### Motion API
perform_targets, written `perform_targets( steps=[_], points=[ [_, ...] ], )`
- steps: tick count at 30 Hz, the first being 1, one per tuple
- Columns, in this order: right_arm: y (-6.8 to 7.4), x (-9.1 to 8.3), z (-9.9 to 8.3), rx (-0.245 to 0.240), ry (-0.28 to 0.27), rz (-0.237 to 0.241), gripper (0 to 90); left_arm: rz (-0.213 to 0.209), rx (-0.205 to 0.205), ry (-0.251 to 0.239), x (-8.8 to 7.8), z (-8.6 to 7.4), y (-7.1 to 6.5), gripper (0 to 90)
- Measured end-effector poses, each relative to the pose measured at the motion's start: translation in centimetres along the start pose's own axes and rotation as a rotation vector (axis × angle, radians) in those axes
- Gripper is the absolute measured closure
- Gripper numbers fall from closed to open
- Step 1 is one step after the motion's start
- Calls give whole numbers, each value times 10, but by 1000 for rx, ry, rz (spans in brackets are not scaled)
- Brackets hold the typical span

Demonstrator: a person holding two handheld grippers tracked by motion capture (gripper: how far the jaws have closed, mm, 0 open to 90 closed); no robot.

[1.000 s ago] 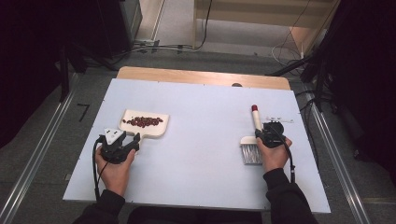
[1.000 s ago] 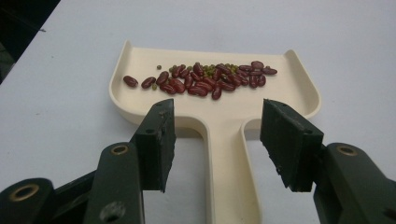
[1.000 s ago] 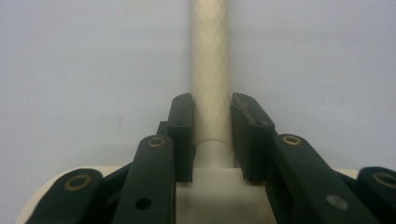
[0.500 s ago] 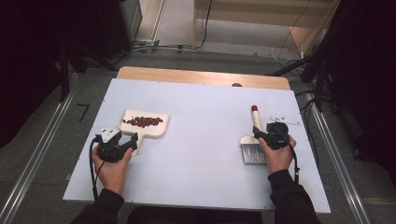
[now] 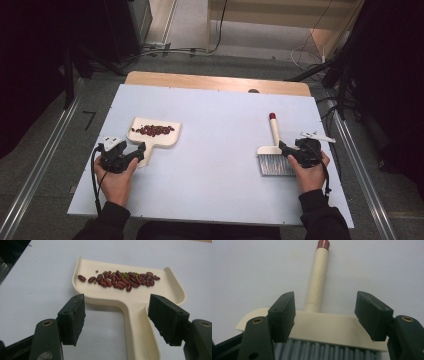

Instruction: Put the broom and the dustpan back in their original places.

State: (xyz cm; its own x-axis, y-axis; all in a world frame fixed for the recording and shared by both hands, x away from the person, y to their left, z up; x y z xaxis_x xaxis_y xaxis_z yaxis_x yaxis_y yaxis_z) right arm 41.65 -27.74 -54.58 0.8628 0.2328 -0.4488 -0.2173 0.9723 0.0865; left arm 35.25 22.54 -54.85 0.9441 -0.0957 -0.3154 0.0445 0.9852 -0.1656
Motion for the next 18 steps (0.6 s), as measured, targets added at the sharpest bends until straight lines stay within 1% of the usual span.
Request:
perform_targets(
  steps=[2, 5, 7, 12, 18],
  points=[
    [-4, -4, -1, 15, -3, 6, 309, -2, -1, 5, 0, 0, 1, 308],
    [-8, -10, -2, 7, -16, 4, 303, -11, -4, 7, -1, 0, 1, 305],
    [-10, -14, -2, 3, -20, 10, 297, -17, -5, 11, -1, 0, 2, 296],
    [-16, -25, -4, 5, -33, 4, 295, -26, -5, 20, -3, -1, 3, 294],
    [-24, -35, -11, -5, -32, -1, 295, -31, -13, 23, -4, -1, 6, 292]
  ],
)
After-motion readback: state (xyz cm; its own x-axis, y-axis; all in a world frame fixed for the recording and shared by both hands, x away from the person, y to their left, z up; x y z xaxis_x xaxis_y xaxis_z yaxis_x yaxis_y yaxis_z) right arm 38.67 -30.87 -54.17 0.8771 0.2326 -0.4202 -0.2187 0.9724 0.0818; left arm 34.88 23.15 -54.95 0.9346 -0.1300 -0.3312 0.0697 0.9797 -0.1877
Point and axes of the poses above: each handheld gripper's, and its own axes: x roughly forward along the jaws, z roughly out of its top, y roughly to its left, the point moved 10 cm from there along x, roughly forward along the jaws, and after that the axes turned 14 degrees about -y, right-handed, at the moved point
